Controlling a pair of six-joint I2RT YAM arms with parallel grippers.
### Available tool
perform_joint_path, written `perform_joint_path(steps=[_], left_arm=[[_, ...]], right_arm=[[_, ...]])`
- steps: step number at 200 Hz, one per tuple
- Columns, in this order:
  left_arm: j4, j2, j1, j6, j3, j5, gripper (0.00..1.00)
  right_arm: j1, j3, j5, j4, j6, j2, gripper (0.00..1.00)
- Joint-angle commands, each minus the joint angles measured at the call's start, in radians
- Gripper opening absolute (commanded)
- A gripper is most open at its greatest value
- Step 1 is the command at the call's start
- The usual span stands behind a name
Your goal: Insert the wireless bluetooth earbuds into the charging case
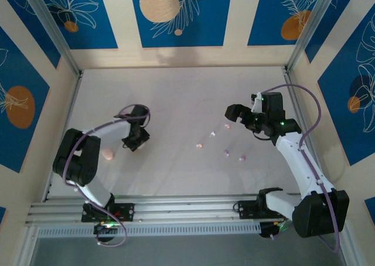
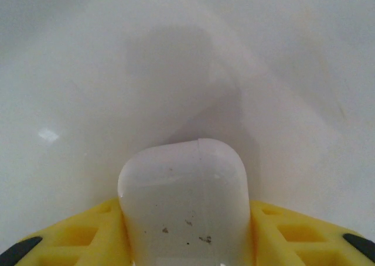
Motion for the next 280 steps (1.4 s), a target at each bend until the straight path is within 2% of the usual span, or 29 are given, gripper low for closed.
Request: perform_joint_path(steps=[1, 60, 88, 115, 128, 138, 156, 190, 214, 232, 265, 280], left_arm=[[-0.018, -0.015, -0.126, -0.143, -0.004, 0.003, 0.46], [-0.030, 0.090, -0.397, -0.333, 0.122, 0.004, 0.48], [-0.012, 0.141, -0.482, -0.408, 0.155, 0.012, 0.48], [0.018, 0.163, -0.513, -0.423, 0.162, 0.022, 0.52], [0.023, 0.157, -0.516, -0.405, 0.165, 0.015, 0.61], [0.016, 0.145, -0.516, -0.389, 0.171, 0.001, 0.64], [-0.003, 0.104, -0.516, -0.361, 0.172, -0.039, 0.75], [-0.064, -0.043, -0.514, -0.303, 0.136, -0.176, 0.82], [-0.095, -0.223, -0.496, -0.206, 0.057, -0.330, 0.84], [-0.053, -0.381, -0.461, -0.079, -0.029, -0.400, 0.84], [0.095, -0.661, -0.305, 0.169, -0.216, -0.274, 0.84], [0.137, -0.776, -0.232, 0.228, -0.290, -0.208, 0.85]], right_arm=[[0.011, -0.017, -0.028, -0.034, -0.004, -0.011, 0.98], [0.025, -0.028, -0.015, -0.056, -0.003, -0.017, 0.98], [0.033, -0.037, 0.000, -0.054, 0.001, -0.024, 0.98], [0.039, -0.042, 0.010, -0.057, 0.002, -0.026, 0.98], [0.042, -0.046, 0.010, -0.055, 0.002, -0.024, 0.97], [0.046, -0.049, 0.007, -0.051, 0.000, -0.024, 0.97], [0.056, -0.059, -0.005, -0.033, -0.004, -0.023, 0.94], [0.104, -0.091, -0.025, 0.039, -0.033, -0.025, 0.87], [0.210, -0.138, 0.007, 0.134, -0.091, -0.019, 0.83], [0.348, -0.178, 0.076, 0.233, -0.188, 0.007, 0.81], [0.643, -0.235, 0.245, 0.412, -0.489, 0.112, 0.81], [0.732, -0.236, 0.300, 0.474, -0.587, 0.182, 0.82]])
